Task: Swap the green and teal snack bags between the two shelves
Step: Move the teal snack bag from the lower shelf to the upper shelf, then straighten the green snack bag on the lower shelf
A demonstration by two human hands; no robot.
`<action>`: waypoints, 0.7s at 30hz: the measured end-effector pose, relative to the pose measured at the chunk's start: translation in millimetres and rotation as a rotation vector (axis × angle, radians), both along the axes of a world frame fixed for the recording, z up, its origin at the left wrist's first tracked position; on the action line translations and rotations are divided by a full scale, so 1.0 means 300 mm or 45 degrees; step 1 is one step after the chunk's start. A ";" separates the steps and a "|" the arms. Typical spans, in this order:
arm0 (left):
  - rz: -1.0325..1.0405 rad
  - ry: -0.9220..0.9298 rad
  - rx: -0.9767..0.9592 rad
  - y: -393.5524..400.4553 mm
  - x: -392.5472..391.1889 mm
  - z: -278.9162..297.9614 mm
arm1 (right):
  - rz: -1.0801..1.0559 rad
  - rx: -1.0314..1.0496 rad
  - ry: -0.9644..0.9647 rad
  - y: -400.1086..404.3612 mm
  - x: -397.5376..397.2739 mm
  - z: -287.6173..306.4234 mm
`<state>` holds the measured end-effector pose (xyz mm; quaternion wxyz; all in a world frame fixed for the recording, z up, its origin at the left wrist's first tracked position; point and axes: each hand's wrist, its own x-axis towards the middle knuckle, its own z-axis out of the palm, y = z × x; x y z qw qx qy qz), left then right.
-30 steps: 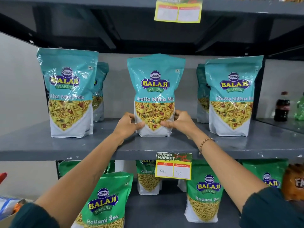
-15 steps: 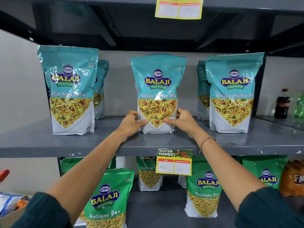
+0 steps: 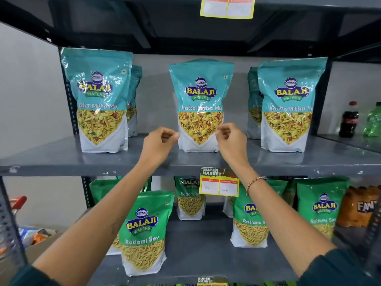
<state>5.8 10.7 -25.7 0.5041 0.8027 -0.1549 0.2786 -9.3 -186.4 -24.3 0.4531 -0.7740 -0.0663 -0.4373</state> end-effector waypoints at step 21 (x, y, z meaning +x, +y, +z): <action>0.285 0.712 -0.047 0.345 -0.310 -0.946 | 0.524 0.161 0.867 0.345 -0.256 -1.003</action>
